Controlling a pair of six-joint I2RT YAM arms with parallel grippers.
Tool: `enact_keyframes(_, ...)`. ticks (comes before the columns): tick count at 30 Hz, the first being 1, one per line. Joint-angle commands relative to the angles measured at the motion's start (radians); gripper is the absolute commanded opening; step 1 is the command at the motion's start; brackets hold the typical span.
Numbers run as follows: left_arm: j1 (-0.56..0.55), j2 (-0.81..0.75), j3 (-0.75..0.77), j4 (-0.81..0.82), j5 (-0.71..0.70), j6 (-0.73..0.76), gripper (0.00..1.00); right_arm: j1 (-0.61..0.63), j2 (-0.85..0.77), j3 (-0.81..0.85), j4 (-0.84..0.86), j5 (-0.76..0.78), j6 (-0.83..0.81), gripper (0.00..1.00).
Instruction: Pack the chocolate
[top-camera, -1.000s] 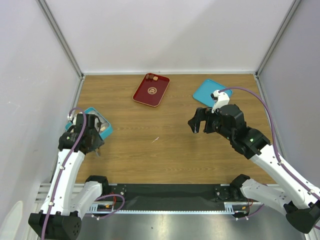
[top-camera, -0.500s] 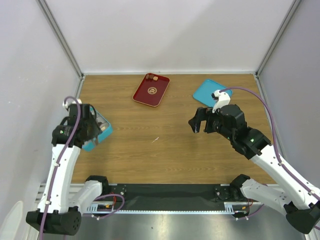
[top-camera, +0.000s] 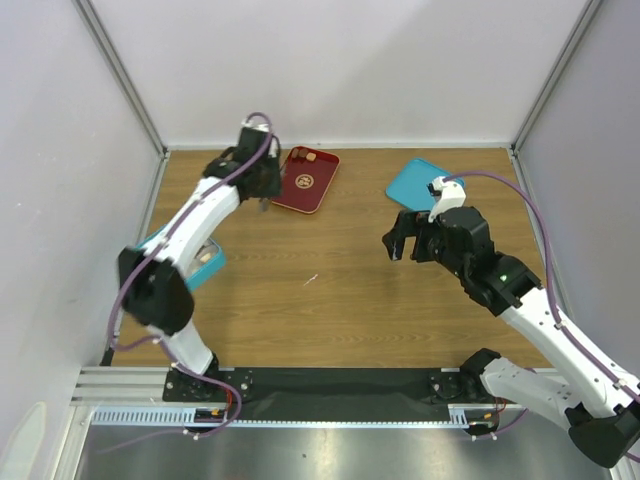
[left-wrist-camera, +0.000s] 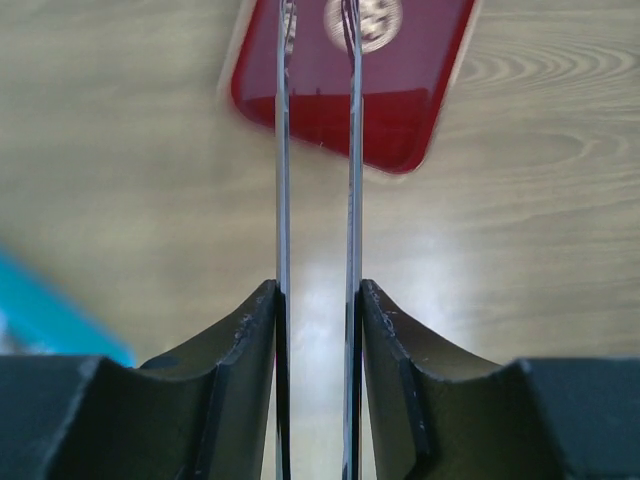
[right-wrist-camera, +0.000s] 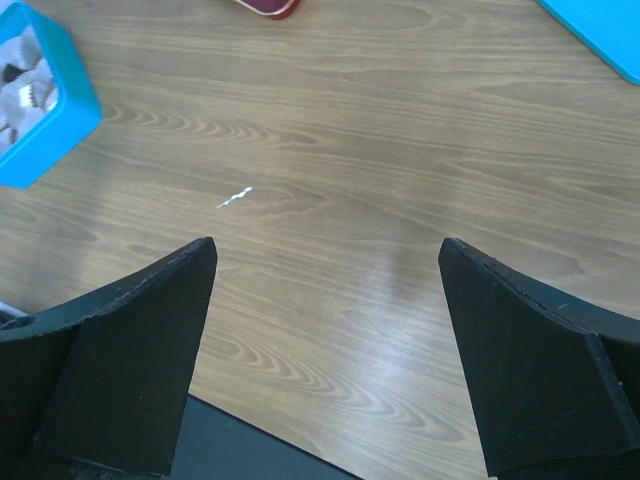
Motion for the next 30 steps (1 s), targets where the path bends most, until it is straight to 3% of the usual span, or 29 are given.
enact_keyframes(1,-0.024,0.123,0.160,0.133,0.044,0.113,0.42,-0.006,0.015,0.050,0.000,0.064,-0.001,1.00)
enact_keyframes(5,-0.025,0.339,0.336,0.131,0.070,0.159,0.41,-0.010,0.029,0.059,-0.018,0.091,0.004,1.00)
enact_keyframes(9,-0.025,0.412,0.362,0.186,0.069,0.182,0.42,-0.013,0.046,0.055,-0.011,0.096,0.009,1.00)
enact_keyframes(30,-0.025,0.535,0.386,0.245,0.021,0.202,0.42,-0.029,0.092,0.045,0.002,0.102,-0.019,1.00)
